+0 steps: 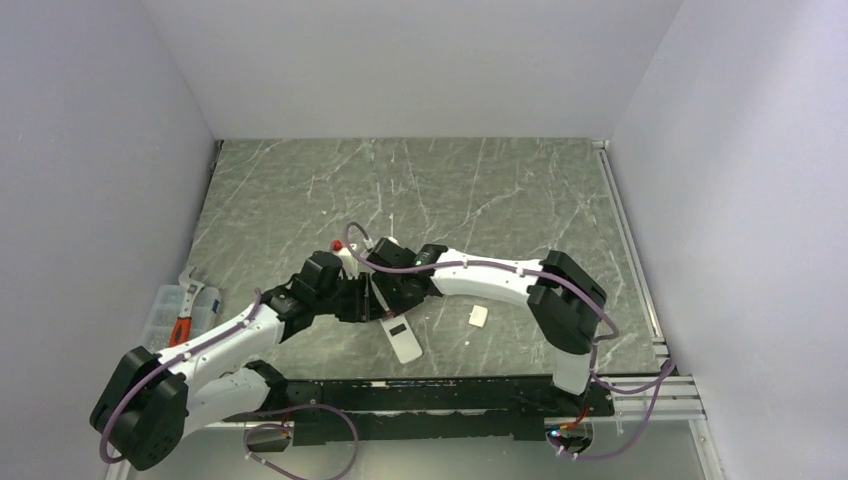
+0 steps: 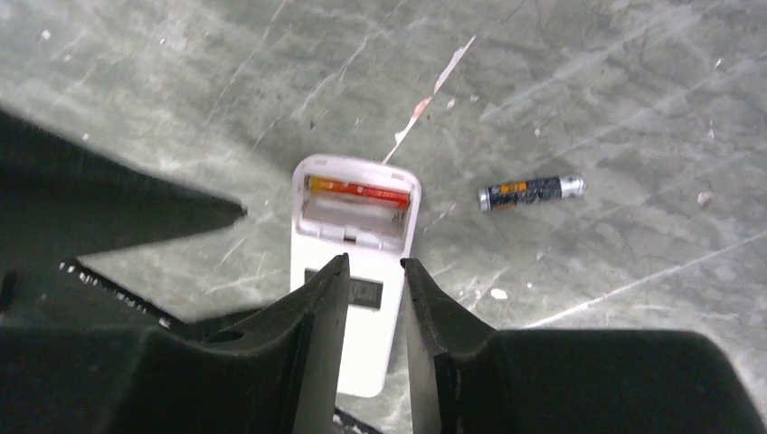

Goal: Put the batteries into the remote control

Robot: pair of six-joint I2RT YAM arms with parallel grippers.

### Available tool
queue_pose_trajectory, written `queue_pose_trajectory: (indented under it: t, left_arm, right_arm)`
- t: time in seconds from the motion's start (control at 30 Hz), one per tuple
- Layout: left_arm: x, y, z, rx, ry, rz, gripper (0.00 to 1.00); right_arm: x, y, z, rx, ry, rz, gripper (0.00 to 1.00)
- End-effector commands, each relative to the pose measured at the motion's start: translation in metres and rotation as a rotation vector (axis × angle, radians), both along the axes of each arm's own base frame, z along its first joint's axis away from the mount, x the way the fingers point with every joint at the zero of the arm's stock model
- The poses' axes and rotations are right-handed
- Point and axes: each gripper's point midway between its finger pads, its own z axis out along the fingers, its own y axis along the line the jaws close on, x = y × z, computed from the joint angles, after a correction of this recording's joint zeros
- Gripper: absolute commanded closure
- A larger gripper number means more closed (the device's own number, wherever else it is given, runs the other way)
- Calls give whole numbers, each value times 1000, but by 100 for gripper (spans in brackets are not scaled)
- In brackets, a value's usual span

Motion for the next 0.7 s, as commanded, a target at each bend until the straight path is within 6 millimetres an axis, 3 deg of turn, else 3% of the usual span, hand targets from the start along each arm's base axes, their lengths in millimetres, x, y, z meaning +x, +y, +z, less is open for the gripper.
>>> queue_pose_trajectory:
  t: [0.0, 0.4, 0.67]
  left_arm:
    - [12, 9, 9, 41, -56, 58, 55]
    - [31, 9, 12, 78, -93, 82, 56]
    - [67, -9, 5, 14, -80, 65, 71]
  right_arm:
    - [-9, 8, 32, 117, -47, 34, 68]
    - [-44, -34, 27, 225, -12, -21, 68]
    - [-79, -43, 9, 296, 79, -13, 74]
